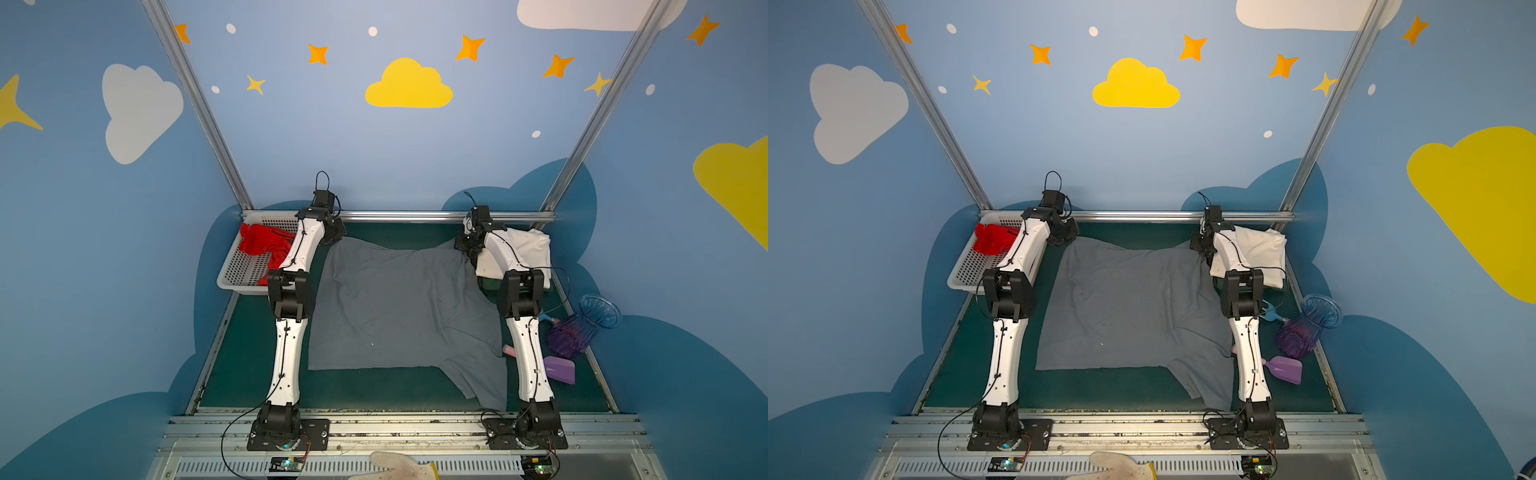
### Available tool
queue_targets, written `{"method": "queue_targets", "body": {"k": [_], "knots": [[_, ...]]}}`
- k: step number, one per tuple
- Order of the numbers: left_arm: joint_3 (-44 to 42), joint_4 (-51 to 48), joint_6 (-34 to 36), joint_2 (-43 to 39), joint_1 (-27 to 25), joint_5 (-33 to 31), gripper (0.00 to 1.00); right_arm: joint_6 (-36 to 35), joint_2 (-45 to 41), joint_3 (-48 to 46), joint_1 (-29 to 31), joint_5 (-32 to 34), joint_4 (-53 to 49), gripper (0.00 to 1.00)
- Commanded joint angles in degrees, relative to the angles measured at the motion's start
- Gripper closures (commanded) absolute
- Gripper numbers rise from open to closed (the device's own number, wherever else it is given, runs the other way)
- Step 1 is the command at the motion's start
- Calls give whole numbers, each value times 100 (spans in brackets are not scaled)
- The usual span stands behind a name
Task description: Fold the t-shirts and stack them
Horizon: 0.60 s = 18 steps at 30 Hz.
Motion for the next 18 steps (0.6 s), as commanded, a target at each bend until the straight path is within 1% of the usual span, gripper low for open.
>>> {"method": "queue_targets", "body": {"k": [1, 5, 9, 15, 18], "knots": [[-77, -211, 62, -326, 25, 28, 96, -244, -665, -358, -91, 49, 291, 100], [-540, -180, 44, -662, 35, -29, 96, -130, -1319, -1279, -196, 30, 807, 100], [-1398, 181, 85, -1108, 40, -114, 96, -82, -1987, -2280, -259, -33, 1463, 100], [-2623, 856, -14, -1722, 37, -255, 96, -76, -2619, -3173, -250, -308, 2025, 100], [-3148, 1181, -79, -1951, 26, -281, 96, -84, -2807, -3516, -213, -313, 2175, 100]]}}
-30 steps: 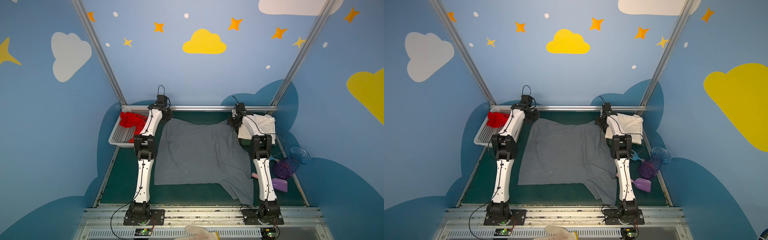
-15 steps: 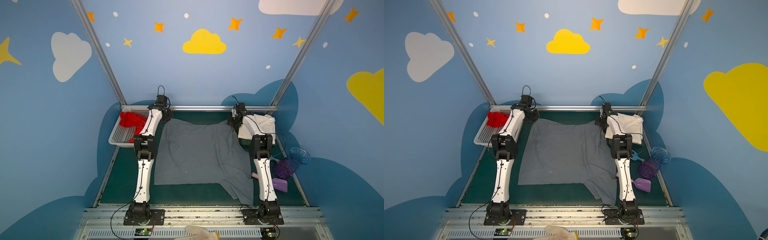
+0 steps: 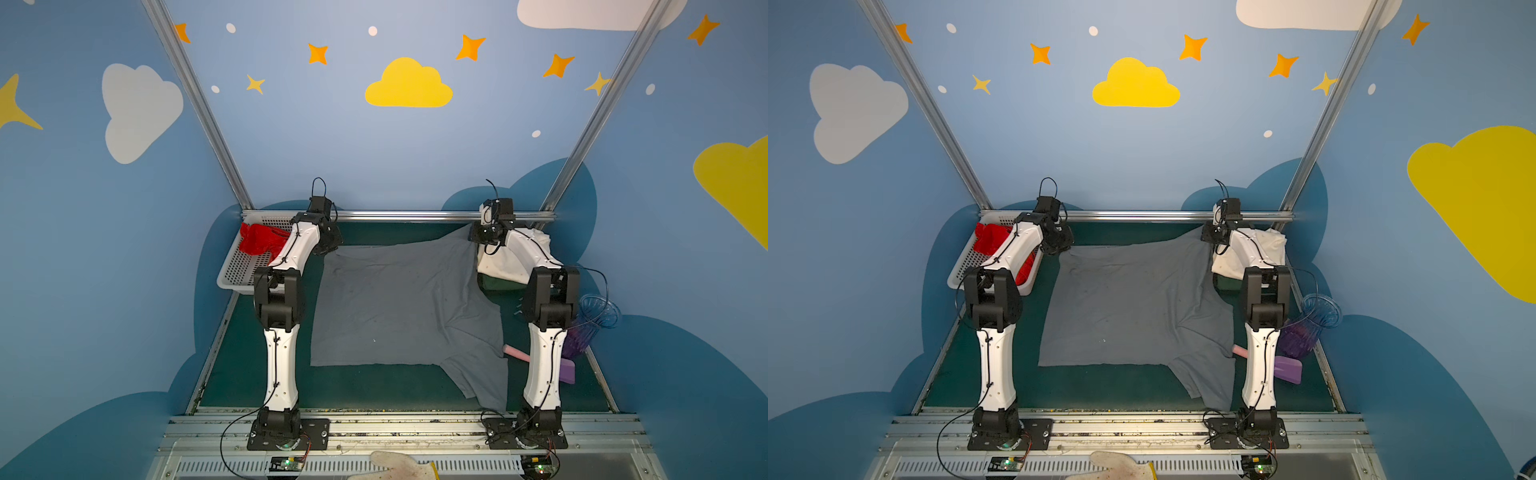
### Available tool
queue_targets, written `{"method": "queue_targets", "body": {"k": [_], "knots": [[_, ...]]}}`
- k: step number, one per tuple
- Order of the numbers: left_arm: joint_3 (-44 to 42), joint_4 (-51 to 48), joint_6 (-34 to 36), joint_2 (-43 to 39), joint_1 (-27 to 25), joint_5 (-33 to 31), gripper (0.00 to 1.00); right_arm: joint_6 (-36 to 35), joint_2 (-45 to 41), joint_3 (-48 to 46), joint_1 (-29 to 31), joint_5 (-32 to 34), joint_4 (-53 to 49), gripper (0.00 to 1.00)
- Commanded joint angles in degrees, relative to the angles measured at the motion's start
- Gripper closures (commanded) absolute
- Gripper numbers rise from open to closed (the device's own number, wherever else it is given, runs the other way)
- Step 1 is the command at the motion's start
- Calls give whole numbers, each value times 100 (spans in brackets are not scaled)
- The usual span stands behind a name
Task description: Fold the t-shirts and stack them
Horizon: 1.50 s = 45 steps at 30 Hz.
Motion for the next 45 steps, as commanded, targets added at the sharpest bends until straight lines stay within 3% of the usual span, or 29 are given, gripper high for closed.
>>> {"method": "queue_targets", "body": {"k": [1, 12, 21, 25, 34, 45], "knots": [[-455, 471, -59, -296, 29, -179, 96, -22, -279, -387, 15, -70, 431, 100], [-1084, 653, -142, -378, 40, -487, 96, -113, -878, -1710, 36, 127, 925, 100], [-1762, 869, -360, -842, 235, -1009, 96, -254, -967, -1792, 54, 359, 746, 100], [-2038, 1051, -470, -1048, 308, -1188, 96, -627, -772, -1349, 279, 712, 405, 100], [-1414, 705, -452, -890, 586, -1391, 96, -617, -253, -585, 508, 664, 92, 100], [12, 79, -303, -200, 663, -1371, 96, -732, 263, 245, 536, 535, -247, 100]]}}
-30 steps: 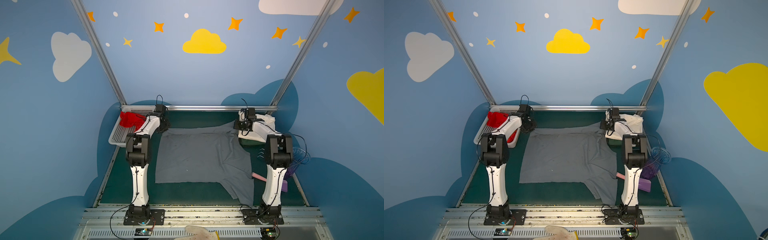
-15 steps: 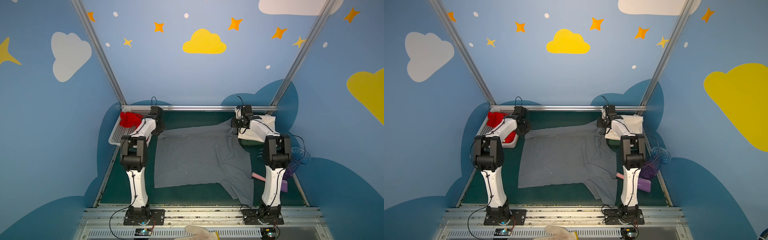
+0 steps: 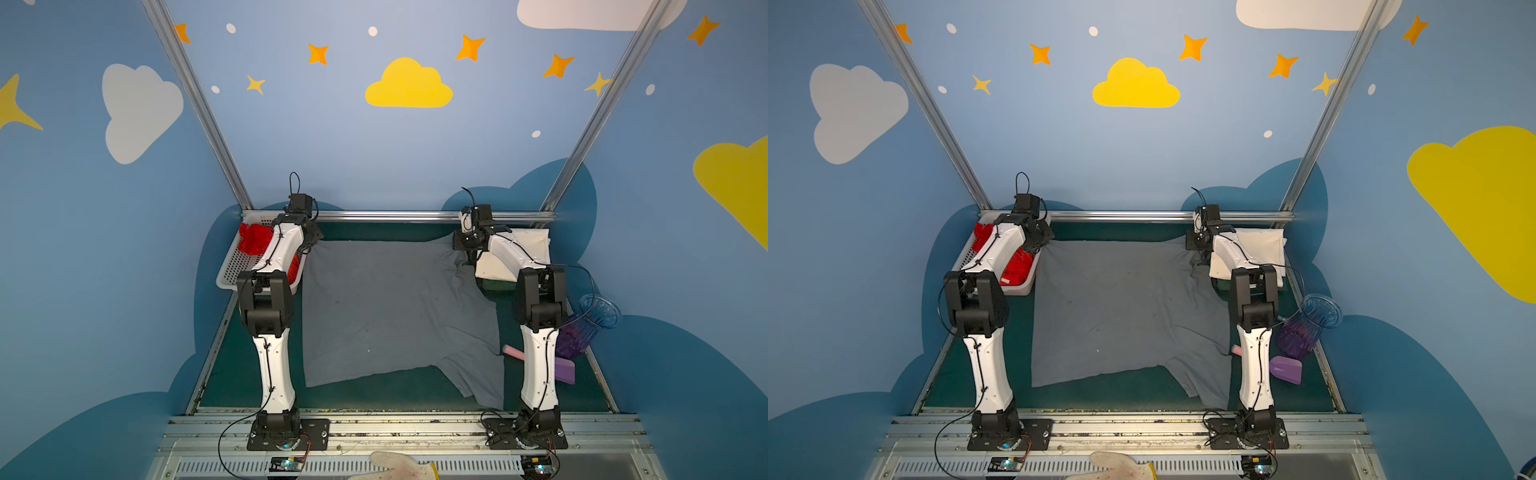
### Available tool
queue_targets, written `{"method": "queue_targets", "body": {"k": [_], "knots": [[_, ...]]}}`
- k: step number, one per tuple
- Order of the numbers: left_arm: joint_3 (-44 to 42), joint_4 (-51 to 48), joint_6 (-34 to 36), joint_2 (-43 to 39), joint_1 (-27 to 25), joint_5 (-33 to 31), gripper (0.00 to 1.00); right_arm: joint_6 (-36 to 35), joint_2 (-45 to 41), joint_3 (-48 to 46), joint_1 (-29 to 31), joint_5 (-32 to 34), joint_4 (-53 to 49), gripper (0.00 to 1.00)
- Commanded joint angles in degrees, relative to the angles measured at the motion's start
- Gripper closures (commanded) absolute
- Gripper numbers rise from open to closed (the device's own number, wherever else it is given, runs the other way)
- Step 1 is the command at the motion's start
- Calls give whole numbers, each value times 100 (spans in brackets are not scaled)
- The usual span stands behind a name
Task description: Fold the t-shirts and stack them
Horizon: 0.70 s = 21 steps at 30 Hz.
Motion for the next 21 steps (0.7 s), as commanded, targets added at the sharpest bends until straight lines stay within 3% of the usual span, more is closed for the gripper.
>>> {"method": "queue_targets", "body": {"k": [1, 6, 9, 12, 17, 21], "knots": [[296, -356, 60, 190, 127, -265, 96, -151, 66, 276, -48, 88, -134, 100], [305, -296, 94, 250, 47, -156, 96, -121, 104, 249, -46, 77, -82, 91], [337, -279, 128, 296, 2, -82, 96, -80, 153, 285, -37, 91, -105, 91], [359, -299, 153, 351, -39, -20, 96, -59, 220, 338, -37, 149, -181, 79], [378, -312, 196, 379, -84, -11, 96, -24, 247, 356, -32, 160, -190, 74], [387, -313, 232, 376, -82, 15, 96, -2, 299, 430, -27, 163, -230, 82]]}}
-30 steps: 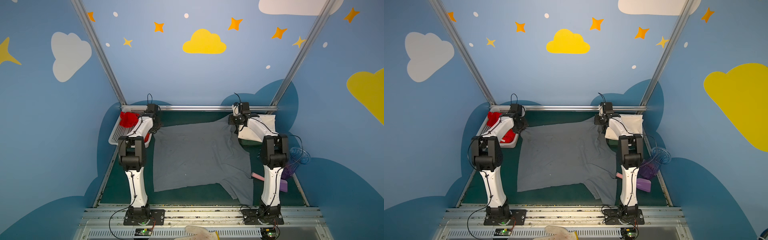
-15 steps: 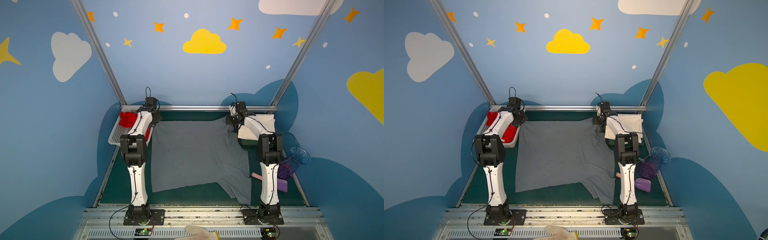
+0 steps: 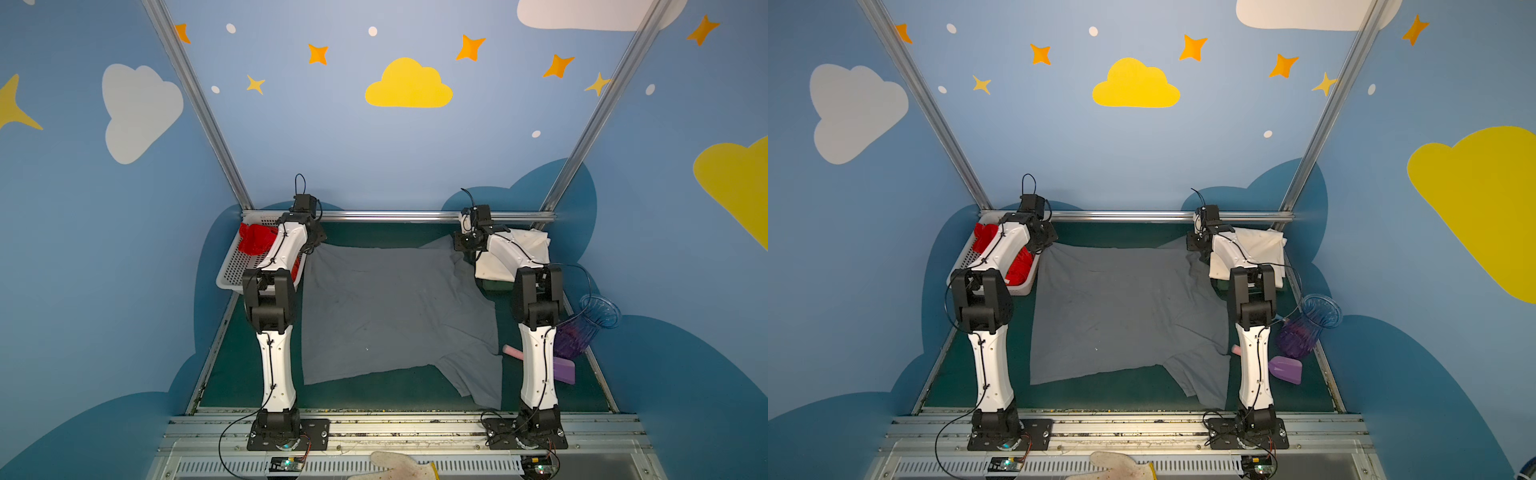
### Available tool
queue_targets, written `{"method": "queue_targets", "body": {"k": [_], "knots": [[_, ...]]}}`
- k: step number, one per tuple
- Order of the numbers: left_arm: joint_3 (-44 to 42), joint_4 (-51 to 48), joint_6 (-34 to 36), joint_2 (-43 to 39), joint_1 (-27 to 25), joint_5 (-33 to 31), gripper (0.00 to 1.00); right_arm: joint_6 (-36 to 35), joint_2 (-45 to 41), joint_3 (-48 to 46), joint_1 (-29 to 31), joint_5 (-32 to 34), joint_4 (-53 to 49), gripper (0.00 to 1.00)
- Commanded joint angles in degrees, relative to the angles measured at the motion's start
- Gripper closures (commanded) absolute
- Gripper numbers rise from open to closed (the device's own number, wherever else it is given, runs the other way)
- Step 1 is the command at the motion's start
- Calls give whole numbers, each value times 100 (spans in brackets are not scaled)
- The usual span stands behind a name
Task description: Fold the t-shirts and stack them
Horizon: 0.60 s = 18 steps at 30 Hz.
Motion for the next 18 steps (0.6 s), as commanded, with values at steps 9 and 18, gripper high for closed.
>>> {"method": "queue_targets", "body": {"k": [9, 18], "knots": [[162, -156, 147, 114, 14, 7, 96, 42, 464, 956, 3, 141, -593, 60], [185, -104, 127, 165, -2, 200, 96, -44, 1298, 2121, 410, 193, -1340, 38]]}}
